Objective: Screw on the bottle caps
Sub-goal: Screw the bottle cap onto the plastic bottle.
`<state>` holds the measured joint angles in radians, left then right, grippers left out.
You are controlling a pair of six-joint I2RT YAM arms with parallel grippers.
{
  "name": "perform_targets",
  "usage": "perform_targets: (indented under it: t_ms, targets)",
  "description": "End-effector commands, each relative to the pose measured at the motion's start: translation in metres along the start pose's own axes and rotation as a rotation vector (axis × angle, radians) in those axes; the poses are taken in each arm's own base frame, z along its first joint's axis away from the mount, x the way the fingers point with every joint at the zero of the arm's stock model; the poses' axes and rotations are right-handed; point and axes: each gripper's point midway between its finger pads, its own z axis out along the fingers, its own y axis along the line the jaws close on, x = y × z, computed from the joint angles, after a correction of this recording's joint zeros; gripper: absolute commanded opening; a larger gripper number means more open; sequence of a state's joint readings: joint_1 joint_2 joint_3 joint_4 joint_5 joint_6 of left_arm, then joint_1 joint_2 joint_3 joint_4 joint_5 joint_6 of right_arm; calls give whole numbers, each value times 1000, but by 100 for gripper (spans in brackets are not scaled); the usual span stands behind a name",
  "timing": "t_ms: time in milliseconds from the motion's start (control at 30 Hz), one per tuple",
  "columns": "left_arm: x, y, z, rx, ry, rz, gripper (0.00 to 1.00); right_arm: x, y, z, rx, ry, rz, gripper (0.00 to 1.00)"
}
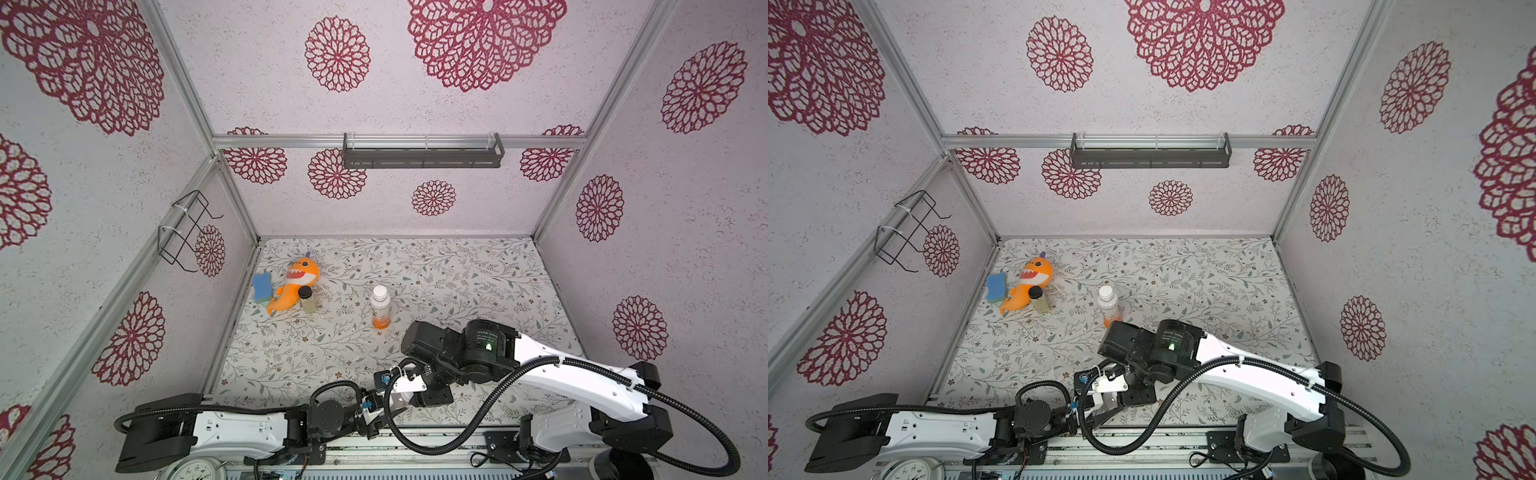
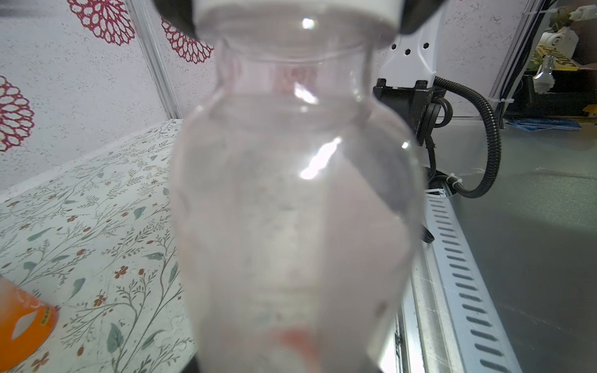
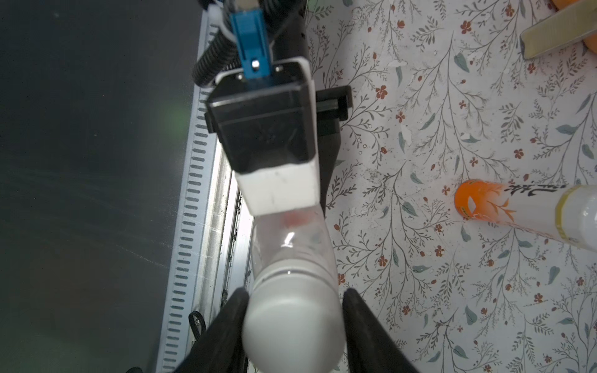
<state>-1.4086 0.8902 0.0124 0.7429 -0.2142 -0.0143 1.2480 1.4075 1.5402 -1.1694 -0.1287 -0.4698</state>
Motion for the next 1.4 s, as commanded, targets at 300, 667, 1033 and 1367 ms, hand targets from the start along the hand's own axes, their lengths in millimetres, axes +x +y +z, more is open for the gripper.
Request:
perform_targets:
  t_ms: [300,667,1033,1367]
  targets:
    - [-14,13,-4,-76,-56,7,38,-2,-10,-7,63,8,216,43]
    - [-13,18,-3,-109,-42,11,38,-2,-28,2,167,72,495,42]
    - [-10,19,-1,-117,-29,16,38,-6,-27,9,174,55,664,50]
    - [-7,12,3,-77,-10,14,38,-5,-12,-36,157,-48,468,68]
